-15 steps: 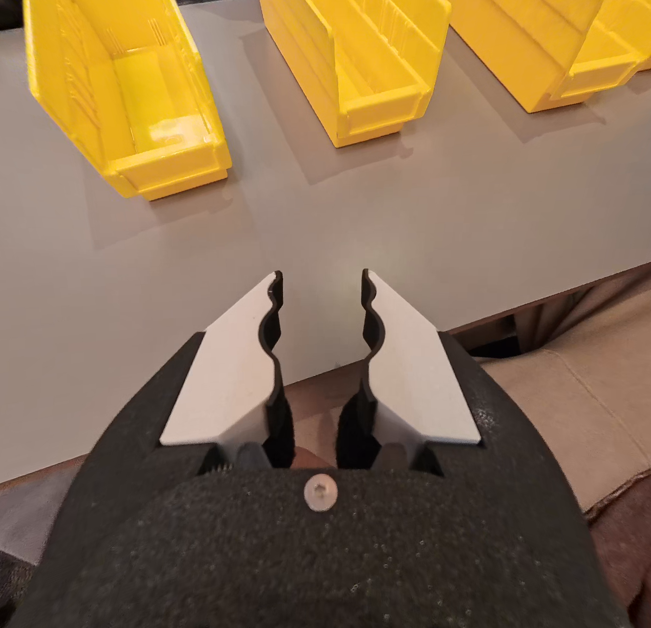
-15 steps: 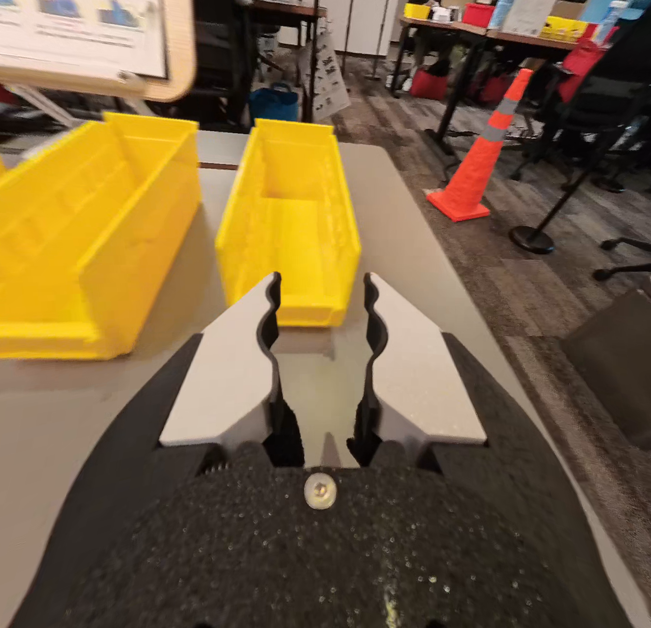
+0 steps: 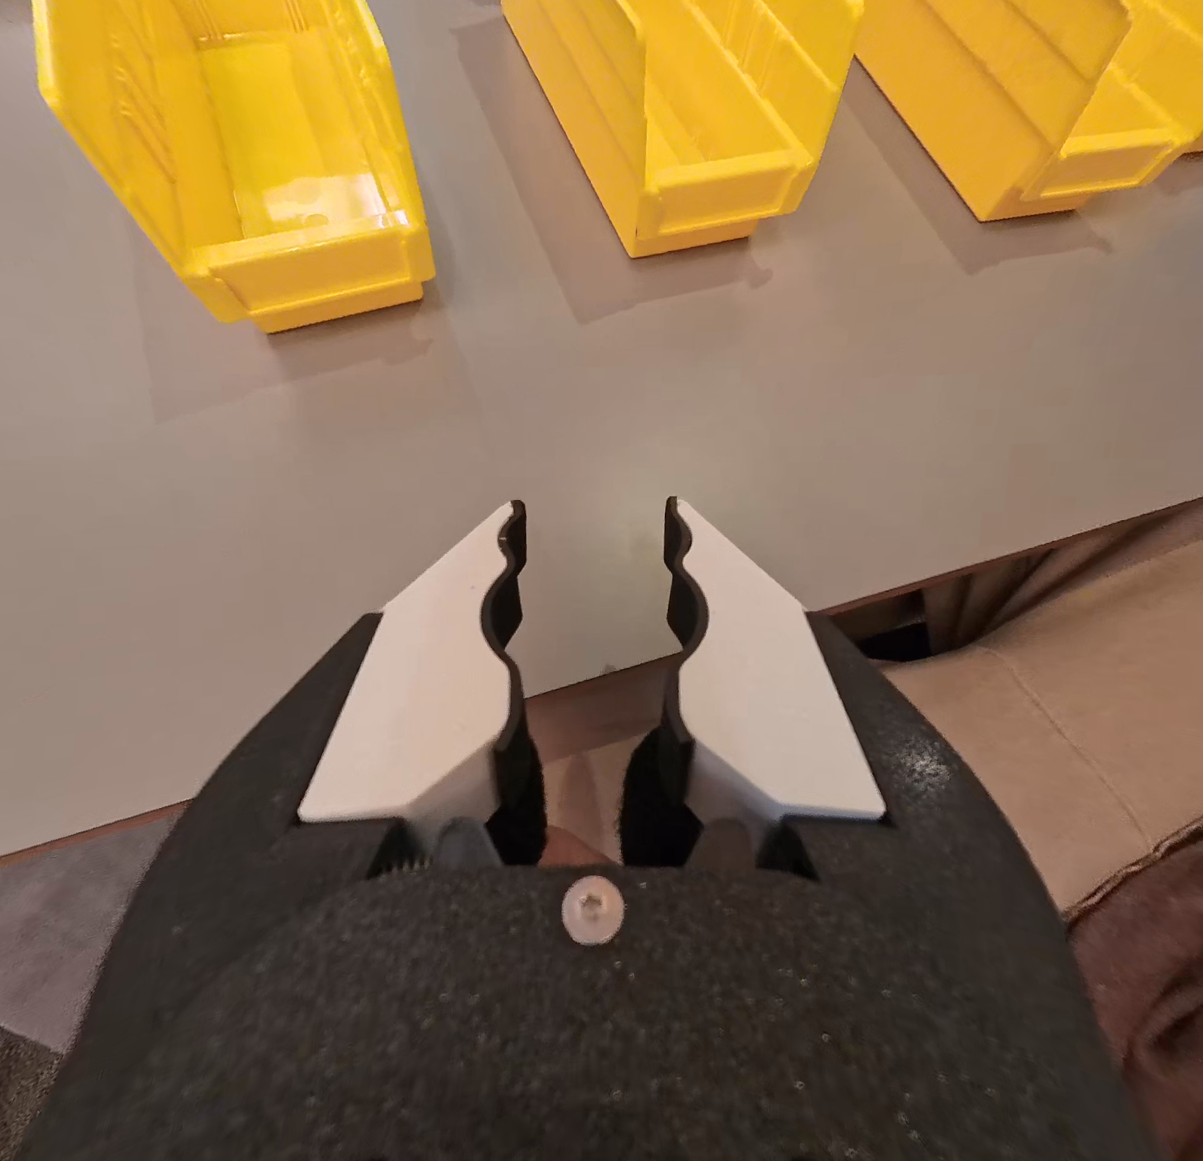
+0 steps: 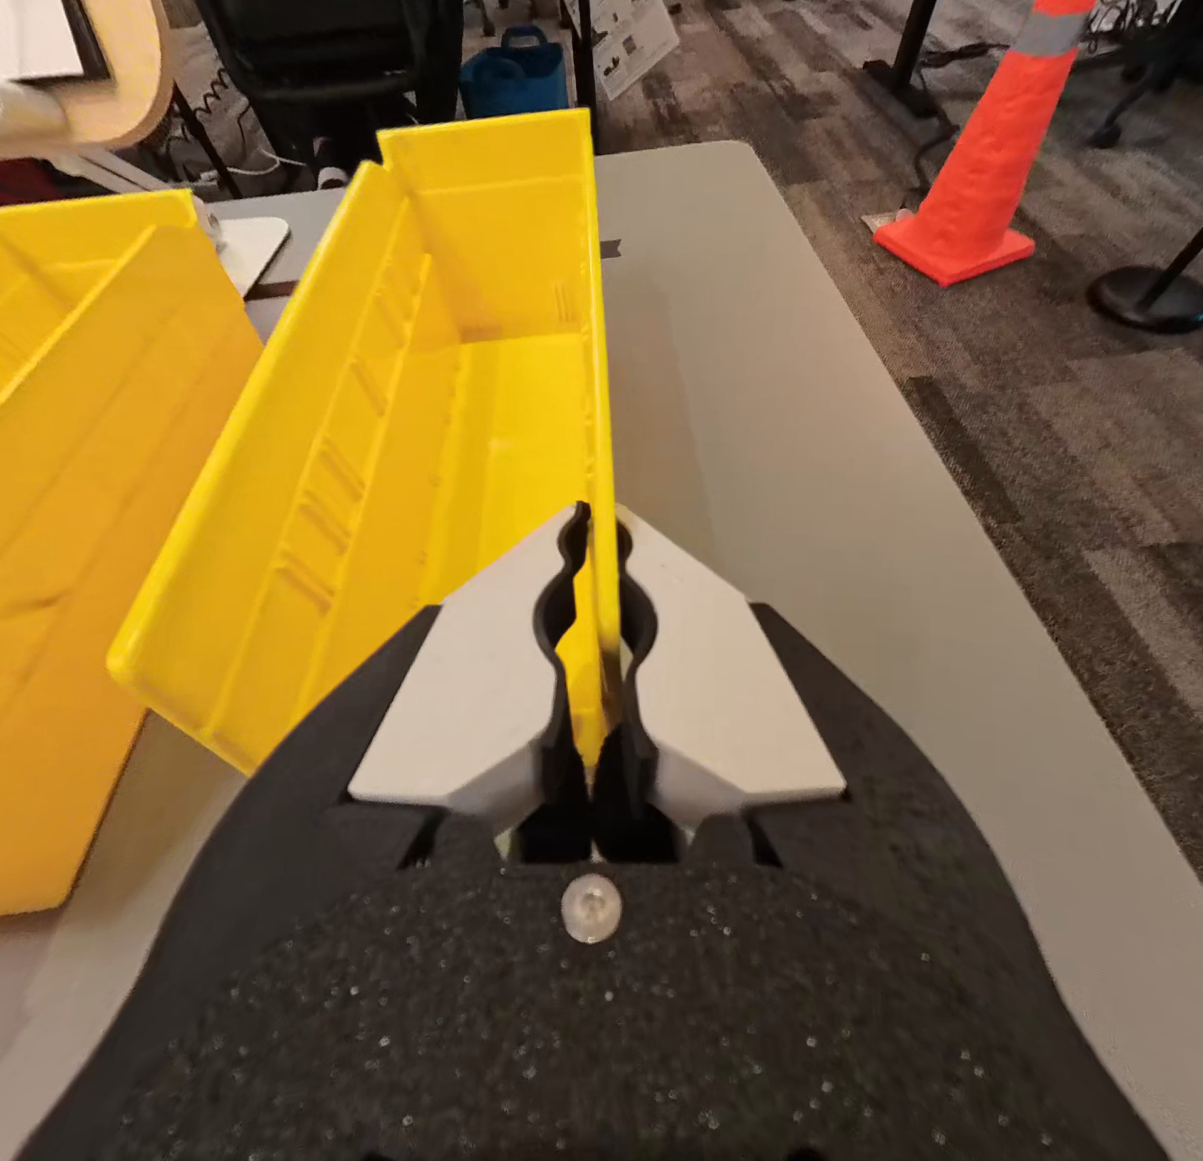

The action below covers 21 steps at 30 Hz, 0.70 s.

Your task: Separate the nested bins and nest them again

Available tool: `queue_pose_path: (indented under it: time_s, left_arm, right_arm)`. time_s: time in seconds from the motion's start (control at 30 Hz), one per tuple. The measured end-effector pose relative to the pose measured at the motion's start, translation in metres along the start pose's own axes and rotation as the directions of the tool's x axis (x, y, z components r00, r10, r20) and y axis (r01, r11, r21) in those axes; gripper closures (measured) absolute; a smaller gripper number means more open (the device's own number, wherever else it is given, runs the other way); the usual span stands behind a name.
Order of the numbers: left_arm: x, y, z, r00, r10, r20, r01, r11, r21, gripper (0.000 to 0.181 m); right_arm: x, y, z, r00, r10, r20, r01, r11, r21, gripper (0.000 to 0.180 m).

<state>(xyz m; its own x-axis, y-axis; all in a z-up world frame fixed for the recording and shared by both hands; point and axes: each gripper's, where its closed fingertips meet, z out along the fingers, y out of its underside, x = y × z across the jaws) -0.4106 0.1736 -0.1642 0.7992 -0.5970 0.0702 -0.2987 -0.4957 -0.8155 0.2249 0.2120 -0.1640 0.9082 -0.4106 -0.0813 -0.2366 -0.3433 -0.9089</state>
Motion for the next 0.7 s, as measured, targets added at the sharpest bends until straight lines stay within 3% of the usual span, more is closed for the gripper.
queue_pose_path:
  time_s: [0.27, 0.43, 0.6, 0.7]
  left_arm:
    - [0.004, -0.001, -0.001, 0.999, -0.024, -0.023, 0.024, 1.000, 0.004, 0.142]
    - [0.013, -0.003, 0.000, 0.997, -0.043, -0.066, 0.043, 0.999, 0.004, 0.143]
    - [0.024, -0.005, 0.002, 0.992, -0.057, -0.112, 0.057, 0.998, 0.004, 0.147]
    - [0.031, -0.003, 0.005, 0.986, -0.073, -0.147, 0.070, 0.997, -0.023, 0.147]
  right_arm:
    - [-0.007, -0.026, -0.037, 0.995, 0.098, -0.007, -0.098, 0.994, 0.057, 0.177]
    - [-0.029, -0.071, -0.084, 0.978, 0.205, 0.044, -0.209, 0.967, 0.147, 0.178]
    - [-0.104, -0.130, -0.138, 0.971, 0.202, 0.126, -0.228, 0.940, 0.253, 0.177]
    - [-0.168, -0.143, -0.156, 0.953, 0.239, 0.186, -0.282, 0.925, 0.257, 0.177]
